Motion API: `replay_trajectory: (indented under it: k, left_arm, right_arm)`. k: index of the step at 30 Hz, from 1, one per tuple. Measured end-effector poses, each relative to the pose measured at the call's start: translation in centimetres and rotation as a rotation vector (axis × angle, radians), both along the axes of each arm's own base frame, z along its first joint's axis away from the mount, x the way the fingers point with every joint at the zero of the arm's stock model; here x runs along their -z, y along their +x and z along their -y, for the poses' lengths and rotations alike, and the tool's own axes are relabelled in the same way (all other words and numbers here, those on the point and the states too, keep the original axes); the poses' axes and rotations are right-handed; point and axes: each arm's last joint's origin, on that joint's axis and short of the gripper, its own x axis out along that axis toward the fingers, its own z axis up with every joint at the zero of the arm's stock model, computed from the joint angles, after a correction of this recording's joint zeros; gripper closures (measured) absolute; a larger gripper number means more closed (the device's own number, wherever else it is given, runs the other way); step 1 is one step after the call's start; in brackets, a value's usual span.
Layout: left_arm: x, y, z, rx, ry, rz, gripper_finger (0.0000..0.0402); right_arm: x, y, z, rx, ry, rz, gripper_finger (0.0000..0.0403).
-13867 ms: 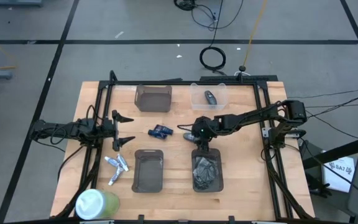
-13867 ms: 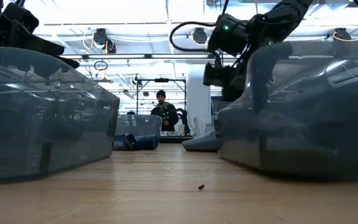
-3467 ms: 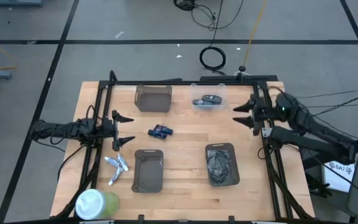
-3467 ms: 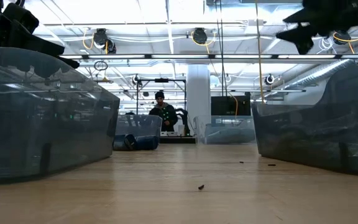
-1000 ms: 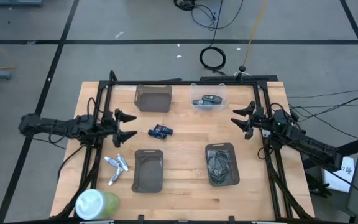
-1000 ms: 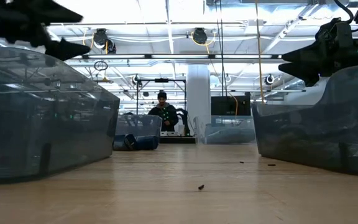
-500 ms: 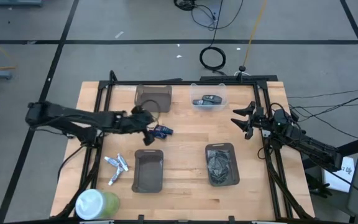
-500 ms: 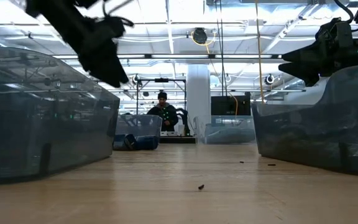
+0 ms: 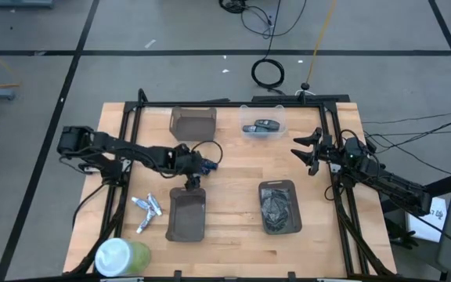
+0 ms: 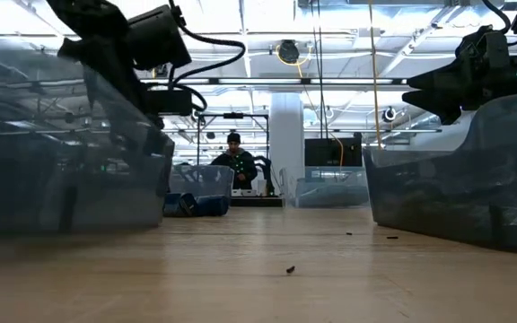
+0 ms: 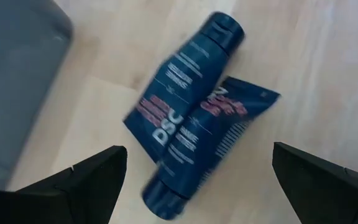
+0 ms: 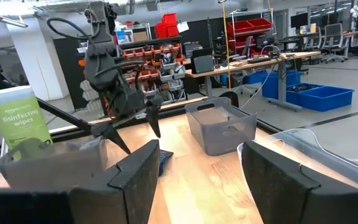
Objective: Pick & Place Travel size toiletries
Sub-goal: Put the bottom blue shave cream into the top black bin
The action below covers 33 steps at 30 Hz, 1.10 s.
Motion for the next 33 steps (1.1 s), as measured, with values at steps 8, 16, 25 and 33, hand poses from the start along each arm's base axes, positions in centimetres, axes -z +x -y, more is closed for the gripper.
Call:
replay_trajectory:
  k: [8, 16, 25, 33]
  left_arm:
    - [2.0, 0.4, 0.0, 0.01, -0.001, -0.062, 0.0007]
    - [2.1, 0.6, -0.1, -0.01, 0.018, -0.054, 0.0007]
    - [2.1, 0.7, 0.1, -0.029, -0.043, -0.036, 0.0007]
    - [2.0, 1.1, 0.9, 0.01, -0.065, 0.006, 0.0038]
  right_arm:
    - [0.0, 0.0, 0.0, 0.001, 0.0, -0.001, 0.0185]
    - [0.0, 0.0, 0.0, 0.001, 0.002, -0.004, 0.0184]
    - [0.0, 0.0, 0.0, 0.0, 0.002, -0.004, 0.0187]
    - [0.0, 0.0, 0.0, 0.0, 0.002, -0.004, 0.0184]
